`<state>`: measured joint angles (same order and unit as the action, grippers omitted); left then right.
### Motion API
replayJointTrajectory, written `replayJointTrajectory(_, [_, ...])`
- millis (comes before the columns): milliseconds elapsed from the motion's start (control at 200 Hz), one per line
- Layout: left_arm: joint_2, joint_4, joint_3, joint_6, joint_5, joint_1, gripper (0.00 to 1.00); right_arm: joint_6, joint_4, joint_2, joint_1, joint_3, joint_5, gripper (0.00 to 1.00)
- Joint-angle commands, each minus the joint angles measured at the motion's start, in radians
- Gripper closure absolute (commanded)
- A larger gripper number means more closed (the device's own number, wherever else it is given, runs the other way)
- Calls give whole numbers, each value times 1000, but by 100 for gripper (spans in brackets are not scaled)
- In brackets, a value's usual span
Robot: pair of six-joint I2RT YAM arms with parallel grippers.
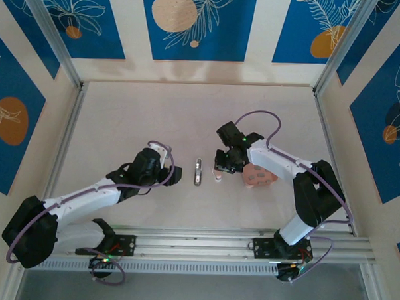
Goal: Load the staples into the stapler
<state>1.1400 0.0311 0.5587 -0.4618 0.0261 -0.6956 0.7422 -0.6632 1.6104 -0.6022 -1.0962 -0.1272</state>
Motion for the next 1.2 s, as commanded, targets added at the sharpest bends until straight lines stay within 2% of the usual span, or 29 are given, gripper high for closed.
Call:
replayJointTrajectory(0, [-15, 7, 27, 23, -26, 11, 31, -4, 25, 33, 5, 40, 26, 81])
replayJointTrajectory(295, [-7, -2, 31, 17, -35, 10, 31, 12, 71, 76, 6, 122, 37, 84])
replayJointTrajectory(395, [-16, 6, 36, 19, -43, 10, 31, 4, 64, 24, -2, 105, 21, 83])
replayJointTrajectory(560, [-59, 27, 42, 15, -52, 10, 31, -22, 43, -97, -17, 76, -26, 72])
replayJointTrajectory(795, [-57, 38, 61, 42, -108, 11, 31, -13, 97, -263, -22, 139, -70, 65])
replayJointTrajectory(980, [46, -6, 111, 95, -93, 20, 28, -96, 236, -297, -1, 192, -84, 59])
replayJointTrajectory(1100, [196, -4, 204, 136, -186, 69, 29, -172, 341, -286, 16, 213, -134, 58])
replayJointTrajectory(1195, [298, 78, 323, 182, -257, 99, 29, -197, 379, -261, 59, 200, -32, 58])
